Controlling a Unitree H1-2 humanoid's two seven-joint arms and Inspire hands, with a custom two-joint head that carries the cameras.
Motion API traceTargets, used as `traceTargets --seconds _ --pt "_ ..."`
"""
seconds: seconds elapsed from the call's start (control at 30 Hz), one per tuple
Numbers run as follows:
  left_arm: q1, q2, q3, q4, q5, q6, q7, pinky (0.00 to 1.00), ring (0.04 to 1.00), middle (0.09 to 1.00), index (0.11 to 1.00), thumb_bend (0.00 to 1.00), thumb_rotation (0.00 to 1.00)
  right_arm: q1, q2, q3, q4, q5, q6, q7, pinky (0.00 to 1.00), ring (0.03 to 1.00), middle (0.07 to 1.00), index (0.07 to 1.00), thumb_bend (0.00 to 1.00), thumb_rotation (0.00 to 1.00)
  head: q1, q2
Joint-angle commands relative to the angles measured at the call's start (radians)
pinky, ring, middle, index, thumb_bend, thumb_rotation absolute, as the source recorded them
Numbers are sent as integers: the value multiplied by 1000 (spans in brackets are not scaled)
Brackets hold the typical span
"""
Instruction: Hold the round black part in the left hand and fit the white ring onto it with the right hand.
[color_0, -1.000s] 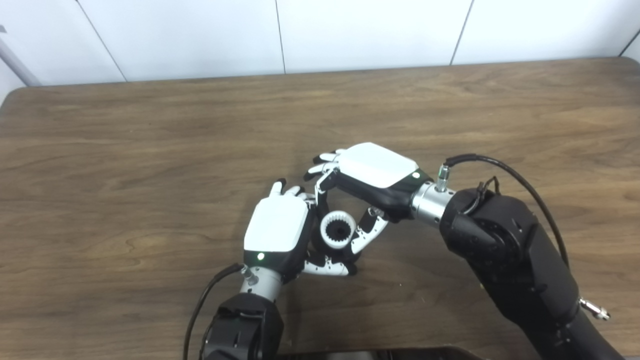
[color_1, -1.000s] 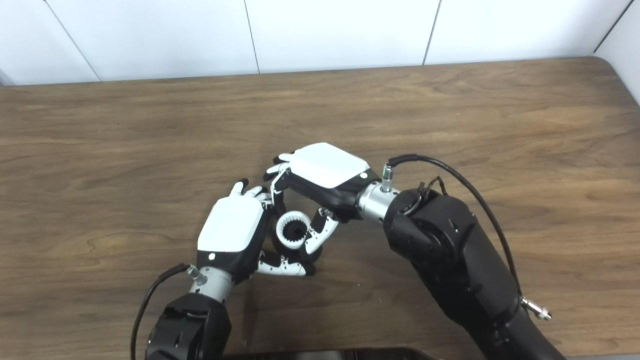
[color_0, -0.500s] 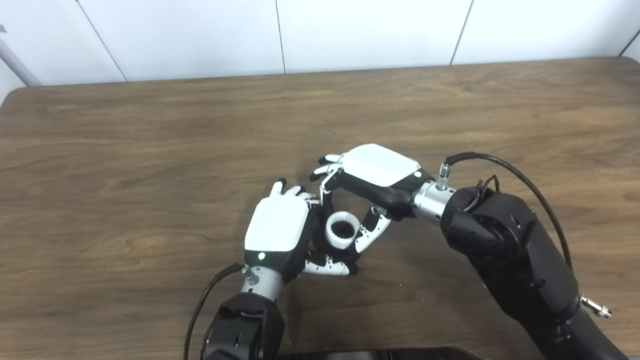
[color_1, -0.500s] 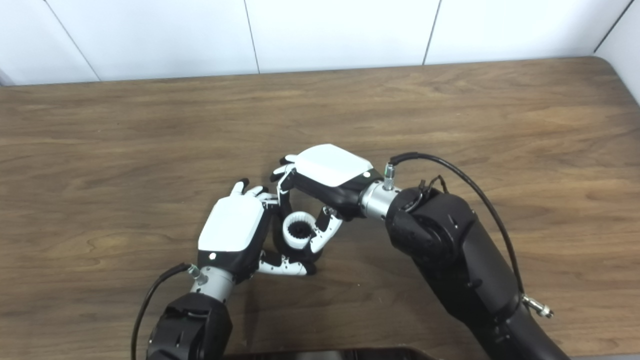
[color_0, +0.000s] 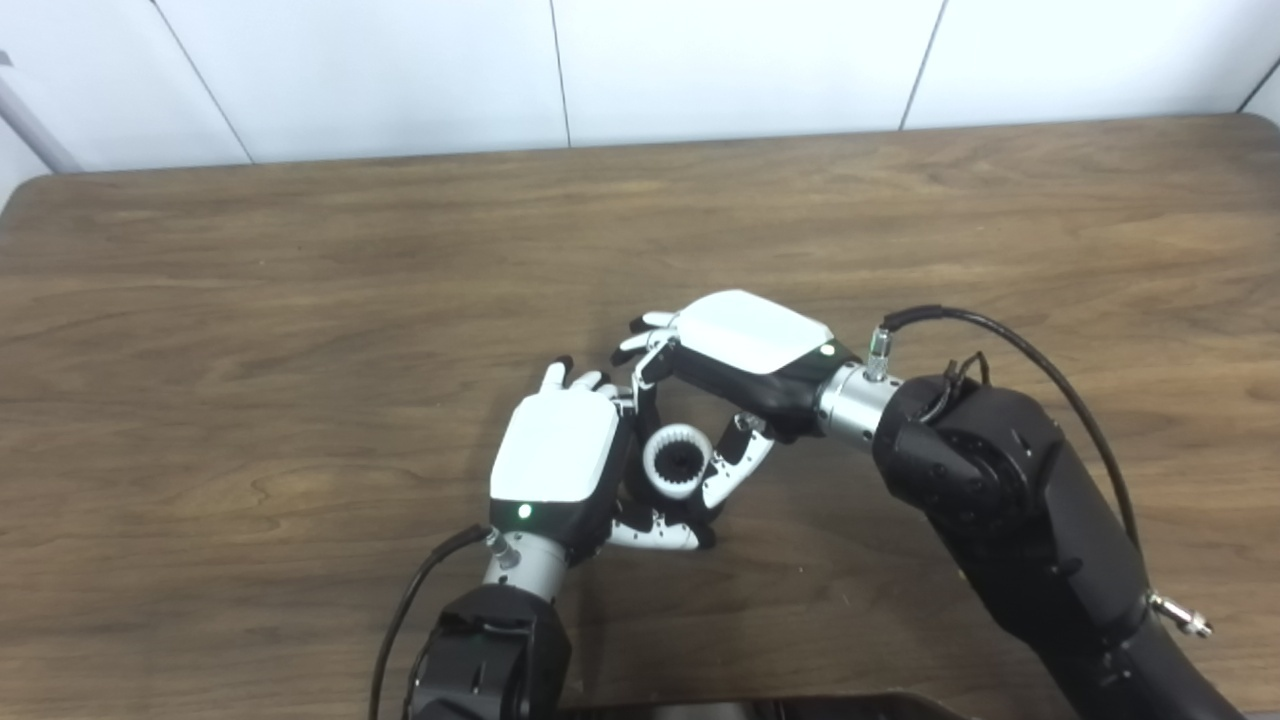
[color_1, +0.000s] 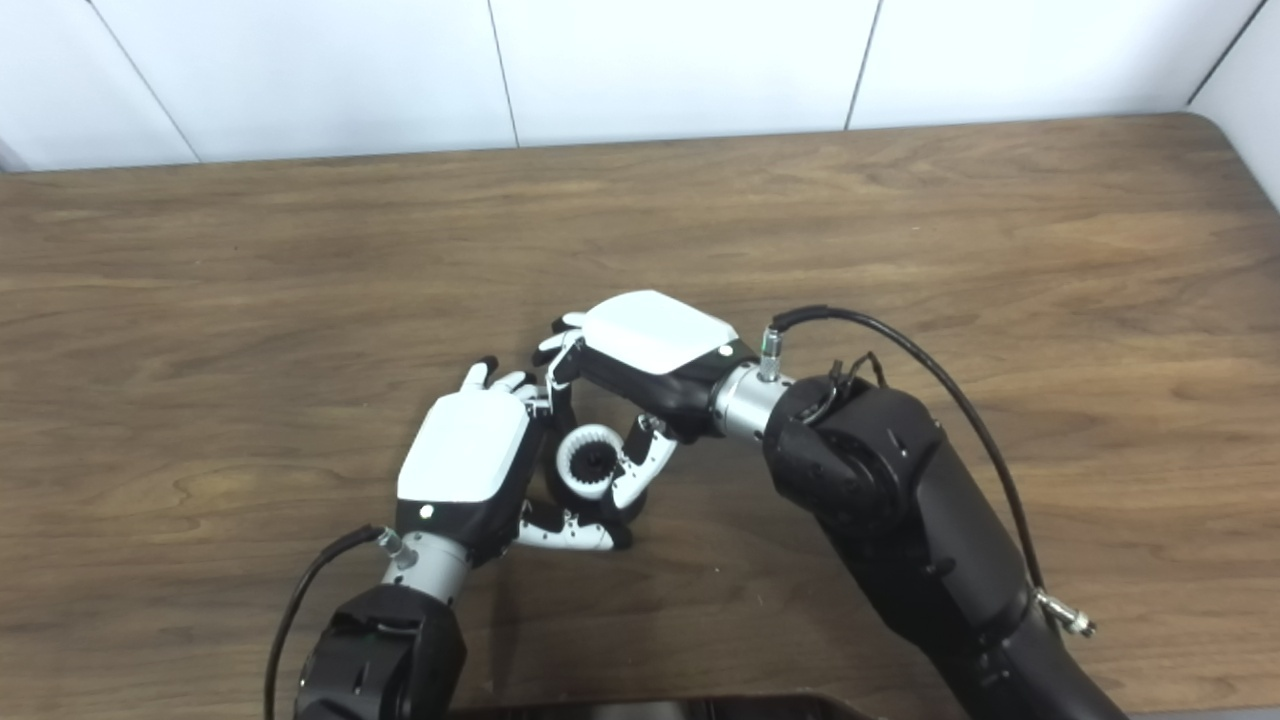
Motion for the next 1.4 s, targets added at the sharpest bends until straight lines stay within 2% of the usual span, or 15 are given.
traceTargets --seconds 0.0,0.2,0.77,0.97,1.37 --pt "12 -4 -16 16 -5 -17 -45 1000 887 781 484 525 65 -32 21 -3 -14 1 -8 -32 914 942 863 484 524 138 1 0" --pt "12 -9 -14 17 -15 -14 -42 1000 890 784 484 525 62 -24 15 -12 3 15 -26 -57 906 940 858 483 525 136 2 -1" --pt "14 -13 -12 17 -17 -15 -37 1000 893 775 481 523 56 -16 -17 -19 16 15 -32 -64 884 941 857 483 524 135 1 1" --pt "16 -13 -12 12 -10 -14 -47 1000 896 779 481 523 57 -12 -8 -22 15 11 -7 -59 886 942 859 484 524 134 -1 4" --pt "17 -12 -15 11 -1 -16 -47 1000 892 777 481 524 57 -1 -3 -18 17 18 -14 -73 886 944 861 483 524 135 0 7"
